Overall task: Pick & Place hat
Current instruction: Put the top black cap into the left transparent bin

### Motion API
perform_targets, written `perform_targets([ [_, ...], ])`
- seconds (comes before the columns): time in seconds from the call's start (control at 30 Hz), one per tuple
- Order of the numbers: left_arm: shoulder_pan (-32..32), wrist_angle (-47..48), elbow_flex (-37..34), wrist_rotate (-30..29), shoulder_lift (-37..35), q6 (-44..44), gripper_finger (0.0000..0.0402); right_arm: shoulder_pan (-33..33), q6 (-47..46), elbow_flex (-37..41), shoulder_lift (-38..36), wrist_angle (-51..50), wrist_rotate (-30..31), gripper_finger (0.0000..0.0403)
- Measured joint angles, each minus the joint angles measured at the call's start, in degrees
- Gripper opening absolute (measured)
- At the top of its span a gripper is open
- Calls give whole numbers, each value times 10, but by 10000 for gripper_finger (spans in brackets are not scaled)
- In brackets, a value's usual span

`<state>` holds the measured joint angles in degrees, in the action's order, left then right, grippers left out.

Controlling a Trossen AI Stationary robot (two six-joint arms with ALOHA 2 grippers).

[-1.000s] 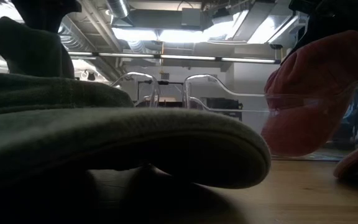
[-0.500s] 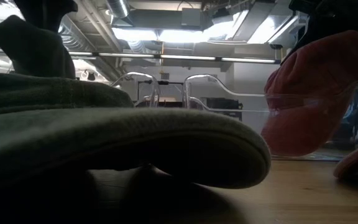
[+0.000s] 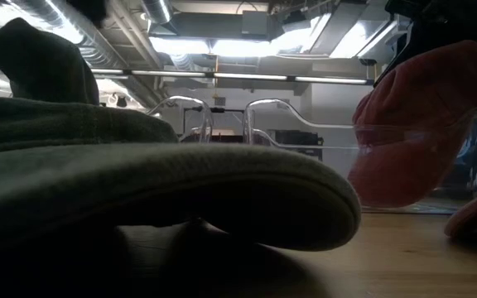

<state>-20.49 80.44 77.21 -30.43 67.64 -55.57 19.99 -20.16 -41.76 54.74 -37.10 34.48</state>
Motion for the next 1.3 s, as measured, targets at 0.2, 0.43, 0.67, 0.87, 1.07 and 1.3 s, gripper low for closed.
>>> perform_targets([
  [0.2,0,-175,0,41,50,189,171,0,8,0,0,0,0,201],
  [0.43,12,-147,0,114,154,223,171,0,11,0,0,1,-1,201],
  [0.67,32,-145,0,214,233,249,171,0,11,0,0,2,-2,201],
  [0.87,43,-68,0,288,281,246,171,0,10,0,0,13,-2,201],
  [1.07,44,70,0,286,311,210,171,0,9,0,0,13,-2,201],
  [1.3,44,96,0,265,309,210,171,0,9,0,0,15,-2,201],
])
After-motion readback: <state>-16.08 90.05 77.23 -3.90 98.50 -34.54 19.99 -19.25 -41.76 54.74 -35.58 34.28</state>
